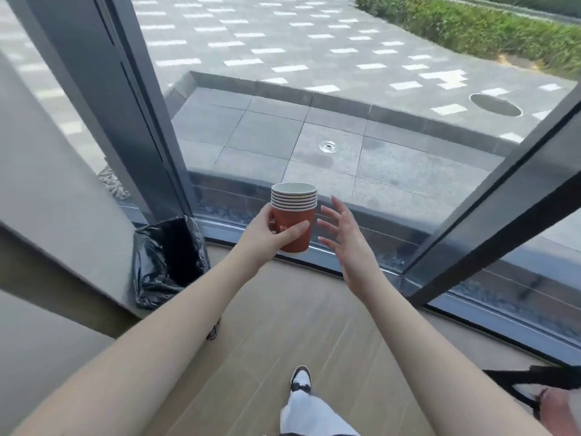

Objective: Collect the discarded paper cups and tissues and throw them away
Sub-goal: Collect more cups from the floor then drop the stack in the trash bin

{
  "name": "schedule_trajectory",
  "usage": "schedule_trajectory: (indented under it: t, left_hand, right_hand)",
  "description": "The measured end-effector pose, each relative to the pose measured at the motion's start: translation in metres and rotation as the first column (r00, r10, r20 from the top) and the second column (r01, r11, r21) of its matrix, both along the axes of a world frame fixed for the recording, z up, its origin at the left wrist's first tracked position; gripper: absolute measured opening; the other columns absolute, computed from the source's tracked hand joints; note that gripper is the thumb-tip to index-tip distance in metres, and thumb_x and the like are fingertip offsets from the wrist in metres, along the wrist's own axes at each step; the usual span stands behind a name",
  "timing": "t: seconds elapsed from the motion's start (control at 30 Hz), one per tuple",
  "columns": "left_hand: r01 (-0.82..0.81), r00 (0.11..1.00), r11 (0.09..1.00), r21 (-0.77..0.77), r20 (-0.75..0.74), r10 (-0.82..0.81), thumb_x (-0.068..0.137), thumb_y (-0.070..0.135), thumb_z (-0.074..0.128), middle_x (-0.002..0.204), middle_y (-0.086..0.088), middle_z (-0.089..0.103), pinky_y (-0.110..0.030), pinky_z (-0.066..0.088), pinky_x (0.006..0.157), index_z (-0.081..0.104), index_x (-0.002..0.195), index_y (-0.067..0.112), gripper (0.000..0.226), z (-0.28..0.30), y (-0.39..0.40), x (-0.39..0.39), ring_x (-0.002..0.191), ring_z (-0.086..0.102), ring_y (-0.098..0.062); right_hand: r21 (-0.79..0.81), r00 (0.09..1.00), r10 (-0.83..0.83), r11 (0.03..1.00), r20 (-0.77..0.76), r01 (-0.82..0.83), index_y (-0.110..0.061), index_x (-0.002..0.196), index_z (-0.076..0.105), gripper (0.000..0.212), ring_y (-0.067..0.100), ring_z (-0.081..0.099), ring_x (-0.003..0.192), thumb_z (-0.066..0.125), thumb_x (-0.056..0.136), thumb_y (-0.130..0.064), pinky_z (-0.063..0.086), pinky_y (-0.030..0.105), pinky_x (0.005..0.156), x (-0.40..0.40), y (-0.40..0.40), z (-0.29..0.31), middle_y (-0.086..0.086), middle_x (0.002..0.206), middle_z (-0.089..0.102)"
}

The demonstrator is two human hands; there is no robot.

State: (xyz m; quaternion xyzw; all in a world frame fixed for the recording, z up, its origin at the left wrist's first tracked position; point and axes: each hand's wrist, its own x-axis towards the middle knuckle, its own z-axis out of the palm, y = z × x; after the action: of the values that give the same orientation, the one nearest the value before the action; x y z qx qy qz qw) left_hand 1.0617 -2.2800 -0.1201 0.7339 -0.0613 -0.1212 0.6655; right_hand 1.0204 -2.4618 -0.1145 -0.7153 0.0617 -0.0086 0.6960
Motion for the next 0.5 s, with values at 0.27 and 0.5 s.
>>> schedule_trajectory:
  t: [0.27, 0.5]
  left_hand:
    - [-0.254, 0.966, 0.964, 0.077, -0.035, 0.257, 0.072, 0.057, 0.081, 0.115, 0.018, 0.07, -0.018, 0.05, 0.083, 0.058, 0.116, 0.045, 0.051, -0.006, 0.061, 0.048, 0.1, 0.067, 0.005]
    - [-0.453, 0.884, 0.888, 0.076, -0.09, 0.459, 0.062, 0.066, 0.082, 0.117, 0.017, 0.071, -0.027, 0.052, 0.091, 0.059, 0.119, 0.044, 0.066, -0.02, 0.106, 0.071, 0.105, 0.067, -0.001]
  right_hand:
    - [0.016, 0.961, 0.276, 0.961, 0.005, -0.276, -0.064, 0.131, 0.045, 0.049, -0.001, 0.057, 0.123, 0.038, 0.086, -0.081, 0.047, 0.038, 0.106, 0.099, 0.058, -0.012, -0.023, 0.137, 0.055]
    - [0.018, 0.891, 0.453, 0.892, -0.036, -0.452, -0.063, 0.135, 0.04, 0.036, -0.004, 0.056, 0.122, 0.033, 0.099, -0.065, 0.047, 0.032, 0.104, 0.155, 0.106, -0.023, -0.029, 0.133, 0.055]
